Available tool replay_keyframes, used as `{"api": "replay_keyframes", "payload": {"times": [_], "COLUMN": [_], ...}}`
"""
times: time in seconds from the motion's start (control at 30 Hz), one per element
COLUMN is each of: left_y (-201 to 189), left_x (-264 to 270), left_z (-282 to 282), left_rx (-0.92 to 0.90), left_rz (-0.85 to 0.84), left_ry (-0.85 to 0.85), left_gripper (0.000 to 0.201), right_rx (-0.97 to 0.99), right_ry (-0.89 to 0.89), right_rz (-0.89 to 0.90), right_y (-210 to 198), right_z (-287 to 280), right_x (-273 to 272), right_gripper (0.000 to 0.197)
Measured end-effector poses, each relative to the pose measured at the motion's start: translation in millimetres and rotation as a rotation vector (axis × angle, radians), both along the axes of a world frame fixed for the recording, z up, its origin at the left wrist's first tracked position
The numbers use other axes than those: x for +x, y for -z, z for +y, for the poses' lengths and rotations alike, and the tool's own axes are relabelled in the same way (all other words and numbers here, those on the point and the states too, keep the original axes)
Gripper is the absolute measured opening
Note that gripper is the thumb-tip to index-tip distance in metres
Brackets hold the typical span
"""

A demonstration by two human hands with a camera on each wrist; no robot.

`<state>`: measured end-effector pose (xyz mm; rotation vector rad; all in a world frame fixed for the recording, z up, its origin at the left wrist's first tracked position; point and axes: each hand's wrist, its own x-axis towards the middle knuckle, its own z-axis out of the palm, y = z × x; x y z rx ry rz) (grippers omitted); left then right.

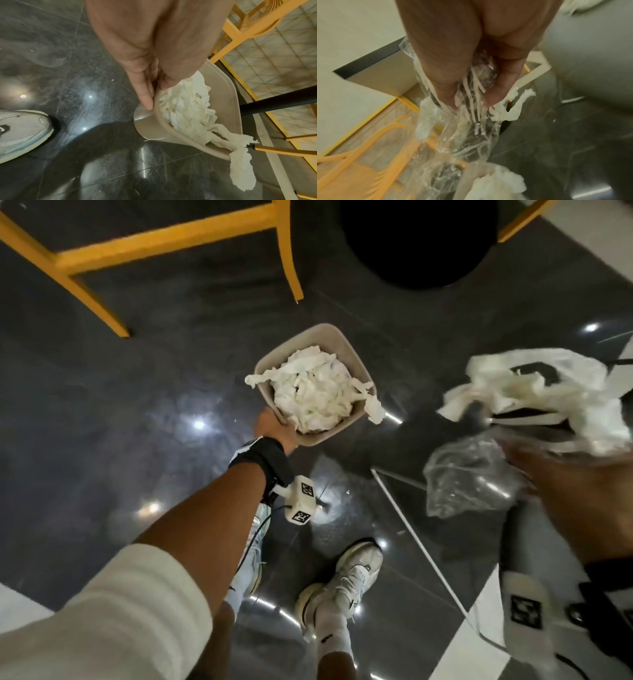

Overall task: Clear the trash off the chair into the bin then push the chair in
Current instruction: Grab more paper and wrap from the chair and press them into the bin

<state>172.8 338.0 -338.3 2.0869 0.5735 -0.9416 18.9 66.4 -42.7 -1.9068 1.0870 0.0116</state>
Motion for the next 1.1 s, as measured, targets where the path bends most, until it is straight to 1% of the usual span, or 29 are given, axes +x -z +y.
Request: {"api": "replay_keyframes", "payload": {"times": [0.03, 0.07, 0.13, 0.17, 0.2, 0.23, 0.27, 0.3, 0.37, 0.43, 0.47, 0.5, 0.57, 0.67, 0.73, 0.8, 0.83, 0.87, 0.93, 0.97, 1.03, 1.07, 1.1], "left_y": [2, -19, -34, -42, -44, -45, -42, -40, -36, -31, -29, -22, -13, -12, -20, -31, -41, -49, -66, -72, -85, -91, -97], "left_x": [-2, -4, -10, -11, -14, -16, -20, -23, -28, -30, -30, -30, -29, -25, -21, -19, -16, -12, -4, 1, 12, 17, 20], "left_z": [0, -3, -6, -6, -5, -2, 0, 1, 6, 9, 10, 11, 15, 19, 19, 16, 13, 13, 10, 9, 5, 3, 0], "left_rx": [-0.002, -0.004, 0.004, 0.018, 0.014, -0.015, -0.041, -0.045, -0.006, -0.017, -0.042, -0.058, -0.094, -0.168, -0.182, -0.189, -0.149, -0.061, 0.12, 0.169, 0.226, 0.252, 0.269], "left_rz": [0.004, -0.002, 0.002, 0.016, 0.013, 0.042, 0.038, 0.044, -0.004, -0.049, -0.062, -0.05, -0.019, 0.011, 0.023, 0.063, 0.048, 0.014, -0.025, -0.024, -0.021, -0.019, -0.013], "left_ry": [0.002, 0.038, 0.047, 0.061, 0.063, 0.048, 0.057, 0.099, 0.199, 0.268, 0.276, 0.275, 0.244, 0.257, 0.282, 0.283, 0.317, 0.398, 0.549, 0.595, 0.607, 0.593, 0.582], "left_gripper": [0.039, 0.036, 0.027, 0.025, 0.028, 0.035, 0.042, 0.045, 0.044, 0.024, 0.015, 0.014, 0.014, 0.019, 0.015, 0.009, 0.009, 0.013, 0.021, 0.023, 0.027, 0.031, 0.037], "right_rx": [0.052, 0.107, 0.082, 0.095, 0.148, 0.16, 0.119, 0.057, -0.078, -0.2, -0.213, -0.218, -0.228, -0.278, -0.266, -0.207, -0.156, -0.092, 0.031, 0.056, 0.059, 0.041, 0.023], "right_ry": [-0.007, -0.026, -0.161, -0.191, -0.202, -0.233, -0.277, -0.338, -0.457, -0.524, -0.532, -0.55, -0.655, -0.811, -0.842, -0.845, -0.845, -0.829, -0.766, -0.747, -0.739, -0.743, -0.748], "right_rz": [-0.017, -0.024, -0.062, -0.083, -0.062, -0.03, -0.005, 0.041, 0.184, 0.327, 0.408, 0.485, 0.639, 0.781, 0.815, 0.789, 0.762, 0.726, 0.676, 0.654, 0.627, 0.619, 0.6], "right_y": [8, 16, 43, 61, 81, 102, 119, 139, 184, 230, 247, 262, 282, 292, 281, 260, 249, 241, 230, 224, 215, 217, 209], "right_z": [15, 29, 68, 83, 94, 106, 118, 126, 136, 133, 129, 126, 123, 128, 128, 121, 115, 110, 104, 104, 102, 99, 95], "right_x": [13, 27, 59, 71, 82, 92, 102, 110, 118, 116, 113, 108, 100, 93, 95, 98, 100, 101, 104, 106, 109, 109, 107], "right_gripper": [0.04, 0.038, 0.041, 0.042, 0.039, 0.032, 0.027, 0.024, 0.029, 0.039, 0.045, 0.051, 0.06, 0.073, 0.091, 0.099, 0.101, 0.106, 0.126, 0.139, 0.157, 0.16, 0.161]}}
